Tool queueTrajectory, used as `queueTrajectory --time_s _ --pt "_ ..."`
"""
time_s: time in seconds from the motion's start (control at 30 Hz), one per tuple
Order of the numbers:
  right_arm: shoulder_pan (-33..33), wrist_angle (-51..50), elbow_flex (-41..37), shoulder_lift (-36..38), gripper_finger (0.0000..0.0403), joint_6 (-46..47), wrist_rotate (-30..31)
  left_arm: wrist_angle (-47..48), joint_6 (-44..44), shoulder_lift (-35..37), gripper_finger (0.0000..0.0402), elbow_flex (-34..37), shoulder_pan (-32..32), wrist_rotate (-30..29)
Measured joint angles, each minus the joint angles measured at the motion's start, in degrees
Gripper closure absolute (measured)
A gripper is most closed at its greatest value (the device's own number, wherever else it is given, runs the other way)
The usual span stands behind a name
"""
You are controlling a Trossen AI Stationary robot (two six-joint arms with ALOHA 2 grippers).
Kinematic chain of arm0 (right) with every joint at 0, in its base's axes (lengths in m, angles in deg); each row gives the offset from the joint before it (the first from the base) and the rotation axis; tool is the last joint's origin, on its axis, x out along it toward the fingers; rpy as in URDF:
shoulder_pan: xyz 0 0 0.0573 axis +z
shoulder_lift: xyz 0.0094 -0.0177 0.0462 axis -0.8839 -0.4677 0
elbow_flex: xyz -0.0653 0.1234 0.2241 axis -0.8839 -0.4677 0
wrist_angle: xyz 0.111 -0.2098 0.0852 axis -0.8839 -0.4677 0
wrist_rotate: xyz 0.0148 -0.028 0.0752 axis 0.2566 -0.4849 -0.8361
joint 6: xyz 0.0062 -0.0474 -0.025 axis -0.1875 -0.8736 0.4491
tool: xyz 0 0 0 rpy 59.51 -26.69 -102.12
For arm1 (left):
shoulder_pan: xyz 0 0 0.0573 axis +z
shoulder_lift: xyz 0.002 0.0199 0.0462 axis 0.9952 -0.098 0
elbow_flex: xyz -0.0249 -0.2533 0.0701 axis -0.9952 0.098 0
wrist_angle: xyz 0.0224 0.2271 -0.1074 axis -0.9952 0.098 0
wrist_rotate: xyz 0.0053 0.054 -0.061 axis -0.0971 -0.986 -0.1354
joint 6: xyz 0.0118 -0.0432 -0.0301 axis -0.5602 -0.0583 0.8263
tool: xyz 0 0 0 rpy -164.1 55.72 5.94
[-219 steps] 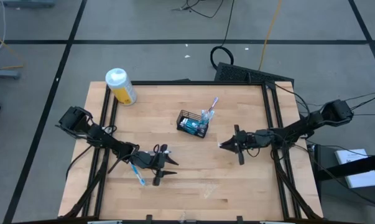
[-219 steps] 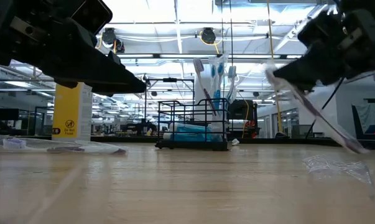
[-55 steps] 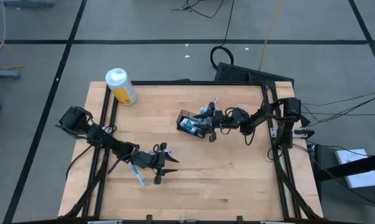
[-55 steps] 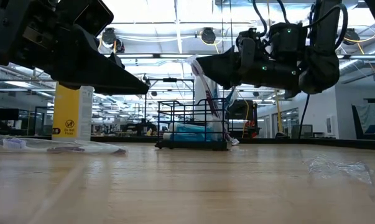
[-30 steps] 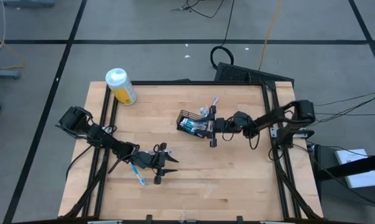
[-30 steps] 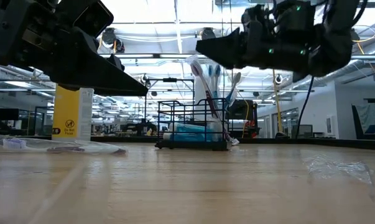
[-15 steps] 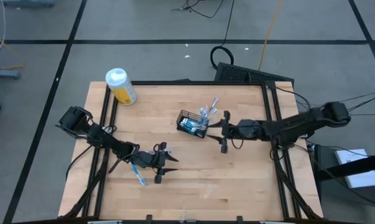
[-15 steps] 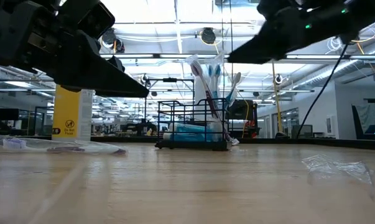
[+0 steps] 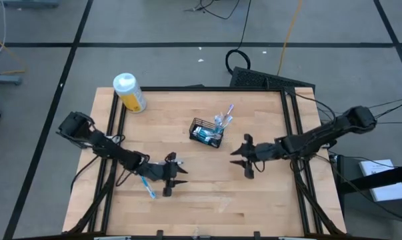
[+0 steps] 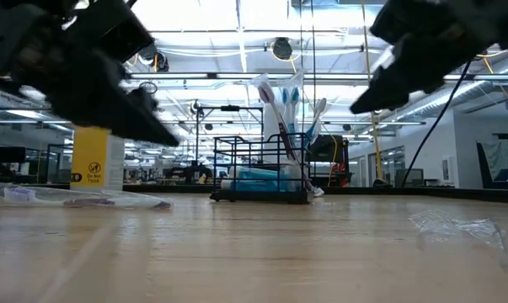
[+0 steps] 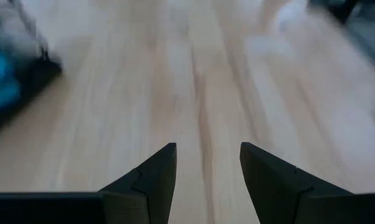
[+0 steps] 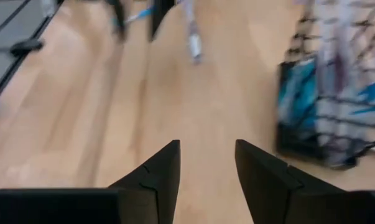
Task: Pick & Place toothbrushing station
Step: Put the purple toothbrush into the wire organizer
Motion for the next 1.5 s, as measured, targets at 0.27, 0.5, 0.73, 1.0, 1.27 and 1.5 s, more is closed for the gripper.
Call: queueTrajectory --time_s 0.27,0.5,0.73,1.0,1.27,1.5 --pt "5.34 -1.86 -0.02 -0.07 0.0262 0.07 0.0 34.81 11.83 10.56 0.022 -6.85 -4.83 -1.31" --pt "6.6 -2.69 -0.02 -0.09 0.0262 1.39 0.01 60.26 24.13 12.61 0.022 -13.12 -8.58 -0.58" --pt "6.55 -2.94 -0.02 -0.09 0.0261 1.56 -0.08 74.53 32.32 12.55 0.022 -13.87 -8.93 1.83" --pt "6.55 -2.94 -0.02 -0.09 0.0261 1.56 -0.17 82.86 35.69 12.53 0.022 -13.87 -8.93 6.55" --pt "6.98 -2.94 -0.02 -0.09 0.0261 1.54 -0.19 90.17 37.97 12.53 0.022 -13.85 -8.9 5.64" --pt "8.31 -2.91 -0.02 -0.09 0.0261 1.56 -0.11 84.02 37.23 12.53 0.022 -10.37 -8.03 4.52"
